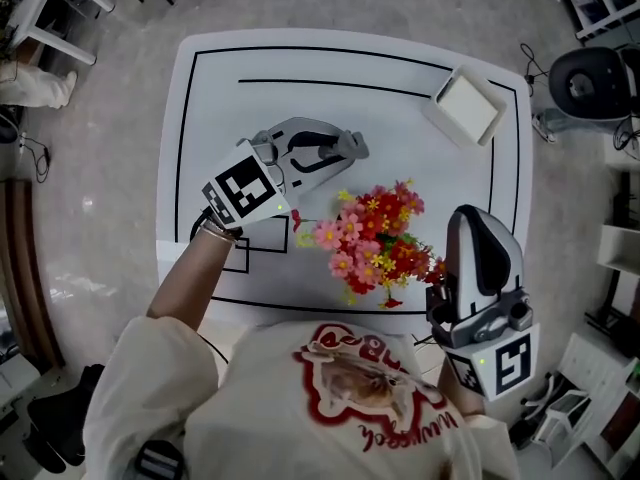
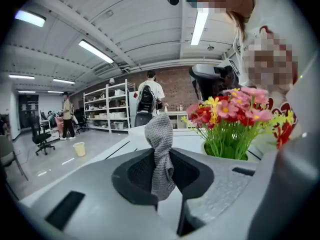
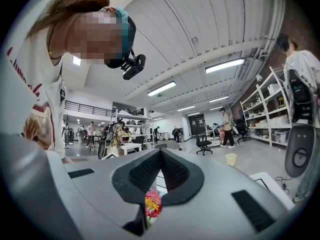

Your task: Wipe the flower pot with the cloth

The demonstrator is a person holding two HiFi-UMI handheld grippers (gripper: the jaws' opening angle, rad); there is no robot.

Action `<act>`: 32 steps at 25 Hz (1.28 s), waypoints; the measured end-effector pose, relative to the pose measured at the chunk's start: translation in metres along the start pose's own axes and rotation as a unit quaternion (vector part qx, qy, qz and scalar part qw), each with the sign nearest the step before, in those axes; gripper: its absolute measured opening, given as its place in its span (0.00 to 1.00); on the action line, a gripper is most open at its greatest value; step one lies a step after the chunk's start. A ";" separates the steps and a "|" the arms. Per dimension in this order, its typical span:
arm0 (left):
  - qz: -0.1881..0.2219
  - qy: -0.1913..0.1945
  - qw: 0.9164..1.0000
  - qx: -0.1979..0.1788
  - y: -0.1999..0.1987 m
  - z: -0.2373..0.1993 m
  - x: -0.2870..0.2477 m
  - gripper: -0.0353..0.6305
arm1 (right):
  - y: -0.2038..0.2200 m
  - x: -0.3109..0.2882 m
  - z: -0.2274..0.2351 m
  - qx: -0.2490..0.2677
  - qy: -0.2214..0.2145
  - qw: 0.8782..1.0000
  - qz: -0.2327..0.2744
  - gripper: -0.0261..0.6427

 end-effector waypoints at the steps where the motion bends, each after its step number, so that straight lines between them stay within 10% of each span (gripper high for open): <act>1: -0.003 0.009 1.000 -0.004 0.005 0.002 -0.005 0.13 | 0.001 0.000 0.001 -0.001 0.002 1.000 0.000 0.04; 32: -0.025 0.149 0.987 -0.046 0.032 0.039 -0.045 0.13 | 0.008 0.003 0.000 -0.031 0.008 0.999 0.001 0.04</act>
Point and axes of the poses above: the fingertips, and each gripper's own axes: x backward along the fingers, z to its right, y out of its underside, the point moved 5 cm from there along x, backward along the fingers, and after that the axes turned 11 degrees about -x, right-handed, at the moved point
